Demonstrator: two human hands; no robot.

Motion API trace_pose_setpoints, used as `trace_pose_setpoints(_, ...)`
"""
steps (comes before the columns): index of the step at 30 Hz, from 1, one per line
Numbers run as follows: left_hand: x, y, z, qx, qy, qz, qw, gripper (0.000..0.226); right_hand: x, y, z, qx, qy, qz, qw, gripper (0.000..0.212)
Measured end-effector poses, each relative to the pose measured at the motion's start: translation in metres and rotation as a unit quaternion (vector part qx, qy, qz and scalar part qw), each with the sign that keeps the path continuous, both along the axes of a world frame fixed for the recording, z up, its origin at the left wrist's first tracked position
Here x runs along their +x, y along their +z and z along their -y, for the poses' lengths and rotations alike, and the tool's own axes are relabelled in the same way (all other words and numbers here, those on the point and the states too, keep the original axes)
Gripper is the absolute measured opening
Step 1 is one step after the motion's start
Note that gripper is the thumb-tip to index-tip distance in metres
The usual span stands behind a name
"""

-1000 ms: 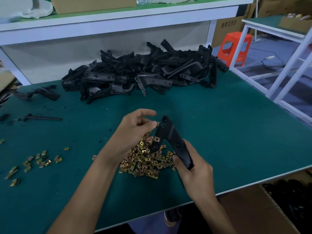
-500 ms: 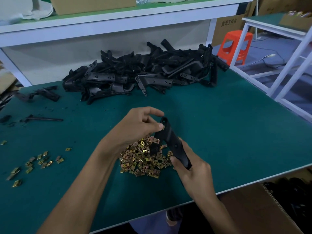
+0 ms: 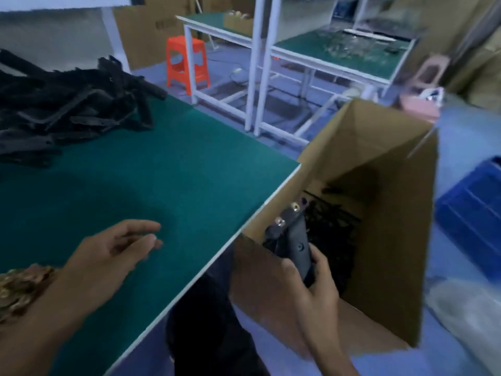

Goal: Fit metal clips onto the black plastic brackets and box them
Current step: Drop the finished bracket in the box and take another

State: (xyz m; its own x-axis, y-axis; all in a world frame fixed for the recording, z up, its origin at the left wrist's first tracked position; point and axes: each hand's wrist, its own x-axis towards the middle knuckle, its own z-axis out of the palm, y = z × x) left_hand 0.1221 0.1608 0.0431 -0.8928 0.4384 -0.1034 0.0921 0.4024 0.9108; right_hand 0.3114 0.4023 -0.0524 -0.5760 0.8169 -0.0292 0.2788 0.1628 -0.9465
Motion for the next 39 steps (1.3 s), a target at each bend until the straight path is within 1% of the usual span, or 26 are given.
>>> trace_pose_setpoints(1, 0.002, -0.003, -0.004, 0.0, -0.009, 0.001, 1.0, 0.018, 0.006, -0.001, -0.023, 0.013, -0.027, 0.014, 0.999, 0.059)
trace_pose_setpoints(2, 0.003, -0.006, -0.008, 0.001, -0.02, 0.002, 1.0, 0.018, 0.01, -0.002, -0.044, 0.021, -0.051, 0.037, 0.998, 0.073)
trace_pose_setpoints(3, 0.005, -0.007, -0.011, 0.005, -0.028, 0.005, 1.0, 0.019, 0.012, 0.0, -0.063, 0.029, -0.072, 0.072, 0.994, 0.089)
trace_pose_setpoints(4, 0.006, -0.008, -0.013, 0.009, -0.033, 0.01, 0.999, 0.019, 0.012, 0.002, -0.078, 0.042, -0.089, 0.123, 0.988, 0.1)
trace_pose_setpoints(5, 0.007, -0.007, -0.014, 0.014, -0.037, 0.014, 0.999, 0.02, 0.012, 0.002, -0.09, 0.063, -0.098, 0.175, 0.978, 0.104)
trace_pose_setpoints(6, 0.009, -0.006, -0.013, 0.017, -0.041, 0.016, 0.999, 0.02, 0.01, 0.0, -0.097, 0.082, -0.097, 0.213, 0.969, 0.103)
trace_pose_setpoints(8, 0.01, -0.006, -0.007, 0.013, -0.038, 0.007, 0.999, 0.019, 0.0, 0.0, -0.091, 0.096, -0.067, 0.231, 0.966, 0.093)
trace_pose_setpoints(11, 0.004, -0.01, 0.015, -0.012, -0.012, -0.013, 1.0, 0.016, -0.033, 0.007, -0.048, 0.12, 0.033, 0.191, 0.974, 0.074)
trace_pose_setpoints(14, -0.008, -0.016, 0.044, -0.036, 0.038, -0.037, 0.998, 0.017, -0.069, 0.023, 0.019, 0.169, 0.141, 0.066, 0.973, 0.044)
trace_pose_setpoints(16, -0.014, -0.02, 0.068, -0.074, 0.076, -0.064, 0.992, 0.016, -0.09, 0.039, 0.069, 0.207, 0.198, -0.011, 0.958, 0.036)
trace_pose_setpoints(17, -0.016, -0.022, 0.08, -0.095, 0.098, -0.076, 0.988, 0.015, -0.099, 0.045, 0.091, 0.206, 0.236, -0.031, 0.949, 0.034)
trace_pose_setpoints(20, -0.011, -0.029, 0.12, -0.137, 0.179, -0.118, 0.967, 0.016, -0.123, 0.047, 0.136, 0.158, 0.355, -0.024, 0.921, 0.029)
trace_pose_setpoints(21, -0.005, -0.031, 0.135, -0.141, 0.214, -0.132, 0.957, 0.016, -0.128, 0.043, 0.147, 0.149, 0.364, -0.013, 0.919, 0.028)
trace_pose_setpoints(22, 0.002, -0.033, 0.152, -0.143, 0.253, -0.151, 0.945, 0.017, -0.131, 0.039, 0.154, 0.163, 0.355, -0.005, 0.921, 0.027)
trace_pose_setpoints(23, 0.011, -0.036, 0.17, -0.148, 0.293, -0.173, 0.929, 0.018, -0.134, 0.035, 0.16, 0.204, 0.336, 0.002, 0.92, 0.026)
trace_pose_setpoints(24, 0.019, -0.038, 0.189, -0.162, 0.331, -0.192, 0.91, 0.019, -0.135, 0.033, 0.165, 0.24, 0.319, 0.009, 0.917, 0.025)
trace_pose_setpoints(25, 0.026, -0.041, 0.207, -0.183, 0.367, -0.204, 0.889, 0.018, -0.135, 0.032, 0.168, 0.252, 0.308, 0.013, 0.917, 0.024)
trace_pose_setpoints(27, 0.035, -0.047, 0.238, -0.232, 0.419, -0.206, 0.853, 0.016, -0.135, 0.027, 0.168, 0.251, 0.295, 0.008, 0.922, 0.023)
trace_pose_setpoints(28, 0.039, -0.051, 0.248, -0.254, 0.422, -0.201, 0.847, 0.014, -0.136, 0.023, 0.166, 0.246, 0.288, 0.003, 0.926, 0.023)
trace_pose_setpoints(29, 0.042, -0.055, 0.255, -0.271, 0.408, -0.195, 0.85, 0.013, -0.136, 0.02, 0.165, 0.242, 0.283, 0.0, 0.928, 0.023)
trace_pose_setpoints(31, 0.049, -0.066, 0.257, -0.294, 0.359, -0.183, 0.867, 0.013, -0.138, 0.015, 0.165, 0.249, 0.274, -0.03, 0.929, 0.019)
trace_pose_setpoints(32, 0.053, -0.072, 0.257, -0.302, 0.341, -0.183, 0.871, 0.012, -0.138, 0.015, 0.166, 0.252, 0.271, -0.054, 0.928, 0.013)
trace_pose_setpoints(33, 0.056, -0.077, 0.257, -0.307, 0.334, -0.185, 0.872, 0.011, -0.137, 0.015, 0.167, 0.248, 0.268, -0.07, 0.928, 0.013)
trace_pose_setpoints(35, 0.057, -0.081, 0.261, -0.312, 0.354, -0.188, 0.861, 0.013, -0.137, 0.015, 0.168, 0.245, 0.257, -0.098, 0.93, 0.031)
trace_pose_setpoints(36, 0.056, -0.081, 0.264, -0.317, 0.371, -0.19, 0.852, 0.015, -0.138, 0.015, 0.168, 0.246, 0.25, -0.106, 0.931, 0.034)
trace_pose_setpoints(39, 0.053, -0.078, 0.275, -0.313, 0.404, -0.205, 0.835, 0.019, -0.138, 0.014, 0.167, 0.246, 0.257, -0.12, 0.927, 0.031)
